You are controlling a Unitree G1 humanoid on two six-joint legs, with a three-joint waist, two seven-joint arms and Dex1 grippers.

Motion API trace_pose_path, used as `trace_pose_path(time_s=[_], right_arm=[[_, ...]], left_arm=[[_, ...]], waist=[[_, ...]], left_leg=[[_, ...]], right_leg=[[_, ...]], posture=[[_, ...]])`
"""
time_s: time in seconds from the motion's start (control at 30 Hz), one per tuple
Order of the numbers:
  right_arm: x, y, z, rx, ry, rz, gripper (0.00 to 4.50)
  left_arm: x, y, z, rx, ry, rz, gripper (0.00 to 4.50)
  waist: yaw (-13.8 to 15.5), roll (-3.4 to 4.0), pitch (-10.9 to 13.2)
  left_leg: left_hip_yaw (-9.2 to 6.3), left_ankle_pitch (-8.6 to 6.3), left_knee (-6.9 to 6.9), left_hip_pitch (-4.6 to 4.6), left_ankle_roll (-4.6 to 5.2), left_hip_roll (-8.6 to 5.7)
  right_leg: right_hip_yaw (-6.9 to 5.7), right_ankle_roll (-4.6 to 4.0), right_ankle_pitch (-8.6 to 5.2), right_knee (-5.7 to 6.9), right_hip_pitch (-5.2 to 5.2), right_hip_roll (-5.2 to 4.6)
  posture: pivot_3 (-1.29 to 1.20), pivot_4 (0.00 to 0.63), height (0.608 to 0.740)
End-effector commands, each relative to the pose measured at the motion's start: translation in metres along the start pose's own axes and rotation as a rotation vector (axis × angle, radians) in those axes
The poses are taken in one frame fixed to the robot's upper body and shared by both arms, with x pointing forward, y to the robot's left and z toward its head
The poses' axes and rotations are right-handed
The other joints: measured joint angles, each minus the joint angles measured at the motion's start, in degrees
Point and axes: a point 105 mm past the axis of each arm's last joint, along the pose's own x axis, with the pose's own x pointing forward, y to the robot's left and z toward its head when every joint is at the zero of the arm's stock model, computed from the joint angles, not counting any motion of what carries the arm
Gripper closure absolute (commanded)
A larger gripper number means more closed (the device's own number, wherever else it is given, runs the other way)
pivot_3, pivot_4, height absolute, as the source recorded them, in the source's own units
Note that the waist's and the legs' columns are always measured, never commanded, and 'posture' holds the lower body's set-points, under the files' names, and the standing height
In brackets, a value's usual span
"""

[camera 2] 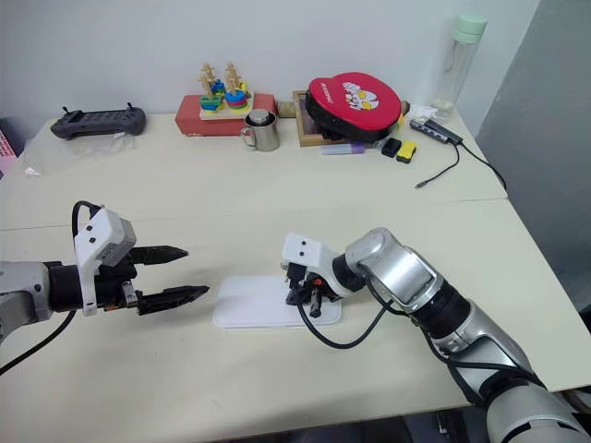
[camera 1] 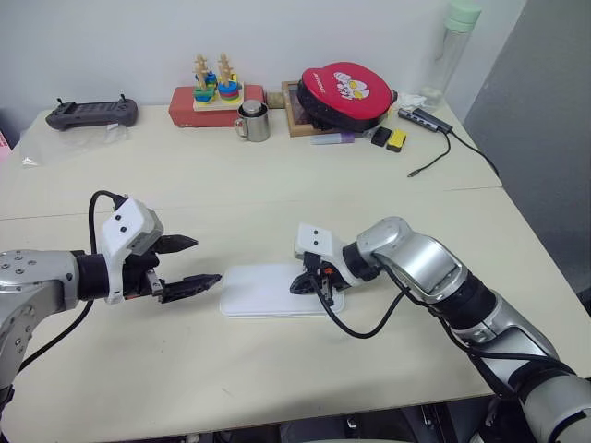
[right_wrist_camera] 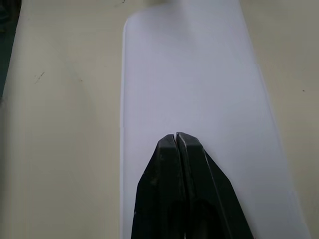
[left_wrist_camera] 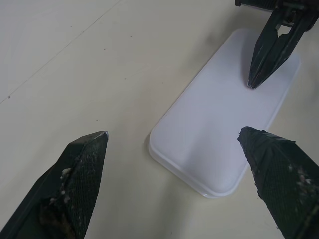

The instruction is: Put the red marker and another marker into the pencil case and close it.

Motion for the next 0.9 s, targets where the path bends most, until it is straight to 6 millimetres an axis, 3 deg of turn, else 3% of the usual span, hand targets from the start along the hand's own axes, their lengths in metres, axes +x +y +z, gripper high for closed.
trace_pose_path(time_s=[0.03, 0.13, 0.2, 0.3, 0.47, 0.63, 0.83, 0.9], right_arm=[[-0.024, -0.017, 0.034, -0.047, -0.174, -0.135, 4.48], [-0.037, -0.043, 0.030, 0.056, -0.192, -0.299, 4.48], [-0.045, -0.045, 0.021, 0.046, -0.181, -0.332, 4.48], [-0.056, -0.048, 0.011, 0.058, -0.174, -0.382, 4.04], [-0.066, -0.058, 0.008, 0.075, -0.189, -0.475, 2.78], [-0.088, -0.072, 0.000, 0.115, -0.228, -0.626, 1.61], [-0.105, -0.076, -0.028, 0.195, -0.250, -0.766, 0.20], [-0.108, -0.078, -0.033, 0.208, -0.248, -0.798, 0.03]], left_arm=[[-0.004, 0.003, -0.002, 0.009, -0.024, 0.065, 0.00], [-0.004, 0.001, -0.006, -0.009, -0.030, 0.086, 0.00], [-0.004, -0.001, -0.007, -0.017, -0.036, 0.092, 0.00], [-0.005, 0.002, -0.009, -0.034, -0.040, 0.129, 0.00], [-0.010, 0.007, -0.017, -0.050, -0.026, 0.179, 0.00], [-0.019, 0.023, -0.018, -0.115, -0.114, 0.360, 0.00], [-0.004, 0.007, -0.028, -0.215, -0.200, 0.468, 0.00], [-0.003, 0.005, -0.028, -0.222, -0.217, 0.485, 0.00]], waist=[[0.00, -0.01, 0.00], [0.01, -0.02, -0.01], [0.14, -0.02, -0.01], [0.53, -0.02, -0.01], [-0.06, 0.00, 0.00], [0.01, 0.01, 0.00], [0.24, -0.06, -0.04], [0.32, -0.06, -0.03]], left_leg=[[-0.01, 0.00, 0.00, -0.04, 0.00, 0.00], [-0.05, 0.00, -0.02, -0.08, 0.00, 0.02], [-0.05, 0.00, -0.02, -0.09, 0.00, 0.02], [-0.05, 0.00, -0.02, -0.13, 0.00, -0.01], [-0.02, 0.00, -0.02, -0.12, 0.00, -0.01], [-0.03, 0.00, -0.01, -0.12, 0.00, 0.01], [-0.02, 0.00, 0.02, -0.17, 0.00, -0.04], [-0.02, -0.01, 0.03, -0.18, 0.00, -0.05]], right_leg=[[-0.01, 0.00, 0.00, -0.01, -0.03, 0.00], [-0.04, 0.00, 0.00, -0.01, -0.07, 0.00], [-0.04, -0.01, 0.00, -0.01, -0.07, 0.00], [-0.05, -0.01, 0.00, -0.07, -0.06, -0.02], [-0.03, -0.01, 0.00, -0.03, -0.08, -0.02], [-0.03, -0.01, 0.00, -0.03, -0.07, 0.00], [0.00, 0.05, 0.04, -0.07, -0.04, -0.08], [0.00, 0.06, 0.05, -0.06, -0.05, -0.09]], posture=[[0.00, 0.150, 0.740], [0.00, 0.150, 0.740], [0.00, 0.150, 0.740], [0.00, 0.150, 0.740], [0.00, 0.150, 0.740], [0.00, 0.150, 0.740], [0.00, 0.150, 0.740], [0.00, 0.150, 0.740]])
